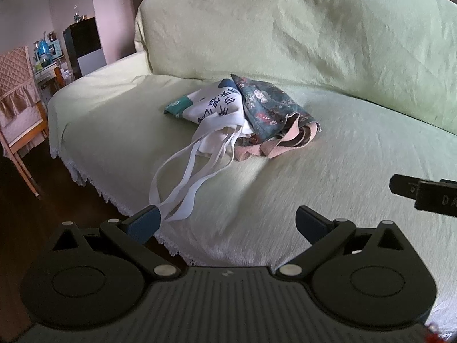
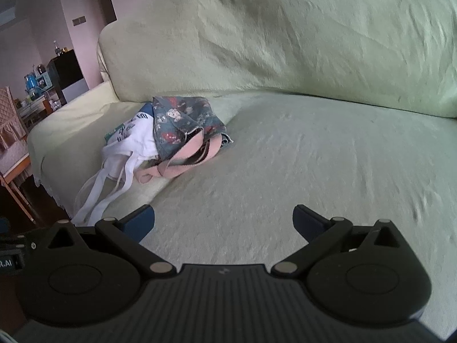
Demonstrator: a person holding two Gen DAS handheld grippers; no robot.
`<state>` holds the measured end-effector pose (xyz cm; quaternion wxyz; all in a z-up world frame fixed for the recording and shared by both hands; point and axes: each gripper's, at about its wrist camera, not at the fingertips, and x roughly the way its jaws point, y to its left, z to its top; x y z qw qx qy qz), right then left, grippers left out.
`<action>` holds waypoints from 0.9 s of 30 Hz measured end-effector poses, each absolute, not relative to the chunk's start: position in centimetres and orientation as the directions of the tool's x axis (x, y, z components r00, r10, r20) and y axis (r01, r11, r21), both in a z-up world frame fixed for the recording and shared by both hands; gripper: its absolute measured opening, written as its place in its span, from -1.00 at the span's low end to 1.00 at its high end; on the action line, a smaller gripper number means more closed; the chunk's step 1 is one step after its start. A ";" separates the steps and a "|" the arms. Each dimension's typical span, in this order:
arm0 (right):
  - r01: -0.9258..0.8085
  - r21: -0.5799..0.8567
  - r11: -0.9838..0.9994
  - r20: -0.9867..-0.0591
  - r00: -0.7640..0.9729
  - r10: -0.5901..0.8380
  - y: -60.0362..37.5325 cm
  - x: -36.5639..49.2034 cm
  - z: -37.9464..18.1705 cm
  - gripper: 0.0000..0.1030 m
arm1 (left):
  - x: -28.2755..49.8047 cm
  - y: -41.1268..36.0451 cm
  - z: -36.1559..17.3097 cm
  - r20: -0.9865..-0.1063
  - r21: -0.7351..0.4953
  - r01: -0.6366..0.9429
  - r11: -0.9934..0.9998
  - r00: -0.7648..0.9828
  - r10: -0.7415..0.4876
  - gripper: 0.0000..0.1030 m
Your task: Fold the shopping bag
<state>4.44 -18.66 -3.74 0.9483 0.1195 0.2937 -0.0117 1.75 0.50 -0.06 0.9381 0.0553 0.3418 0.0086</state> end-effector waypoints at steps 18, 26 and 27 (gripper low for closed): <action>0.147 0.232 0.962 -0.594 0.804 0.021 -20.7 9.7 -5.6 0.98 | 6.7 -1.1 -2.0 -0.677 0.151 0.066 0.986 0.734 0.055 0.97; 0.120 0.213 0.970 -0.604 0.796 0.034 -20.9 12.9 -7.7 0.98 | 9.3 -2.0 -4.3 -0.677 0.179 0.091 0.980 0.734 0.056 0.96; 0.115 0.210 0.971 -0.610 0.792 0.038 -20.9 13.3 -7.9 0.98 | 9.7 -2.1 -4.5 -0.671 0.187 0.095 0.978 0.740 0.056 0.96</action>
